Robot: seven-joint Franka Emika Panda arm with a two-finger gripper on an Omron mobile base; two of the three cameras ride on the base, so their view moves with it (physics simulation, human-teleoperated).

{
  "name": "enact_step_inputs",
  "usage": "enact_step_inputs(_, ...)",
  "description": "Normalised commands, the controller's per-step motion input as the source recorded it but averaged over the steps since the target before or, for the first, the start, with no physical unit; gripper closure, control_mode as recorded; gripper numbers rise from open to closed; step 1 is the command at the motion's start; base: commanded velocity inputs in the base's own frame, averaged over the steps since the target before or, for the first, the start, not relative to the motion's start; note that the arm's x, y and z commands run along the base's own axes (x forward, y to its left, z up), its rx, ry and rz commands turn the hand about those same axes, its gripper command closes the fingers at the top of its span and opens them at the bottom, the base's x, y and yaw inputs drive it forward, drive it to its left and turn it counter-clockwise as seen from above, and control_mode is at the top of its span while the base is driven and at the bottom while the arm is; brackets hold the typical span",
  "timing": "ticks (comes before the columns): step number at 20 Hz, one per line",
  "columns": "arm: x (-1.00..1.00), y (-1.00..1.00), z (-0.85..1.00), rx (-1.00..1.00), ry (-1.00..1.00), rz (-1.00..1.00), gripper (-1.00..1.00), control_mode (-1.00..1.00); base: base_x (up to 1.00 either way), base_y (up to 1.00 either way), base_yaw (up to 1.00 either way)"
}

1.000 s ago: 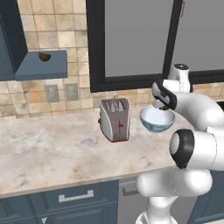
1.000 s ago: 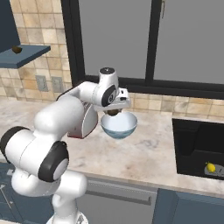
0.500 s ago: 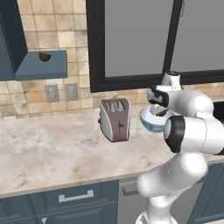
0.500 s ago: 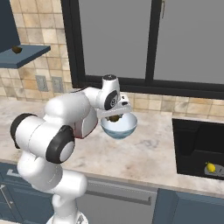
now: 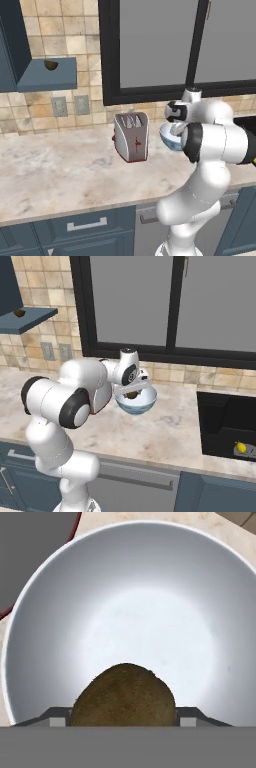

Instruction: Pick the kiwis from the cabinet and place them in one bowl. Pick the lemon from the sink and place it in the other bowl.

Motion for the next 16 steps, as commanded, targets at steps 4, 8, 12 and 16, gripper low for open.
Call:
enact_step_inputs(4, 0.16, 0.00, -0.15, 0.00, 0.00, 0.04, 1.00, -1.00, 0.00, 0.00, 0.00)
enact_step_inputs(8, 0.10, -0.01, -0.07, 0.00, 0.00, 0.02, -1.00, -1.00, 0.00, 0.00, 0.00)
enact_step_inputs(12, -0.12, -0.02, 0.00, 0.00, 0.00, 0.00, -1.00, -1.00, 0.00, 0.00, 0.00)
enact_step_inputs(16, 0.00, 0.00, 0.00, 0.00, 0.00, 0.00, -1.00, -1.00, 0.00, 0.00, 0.00)
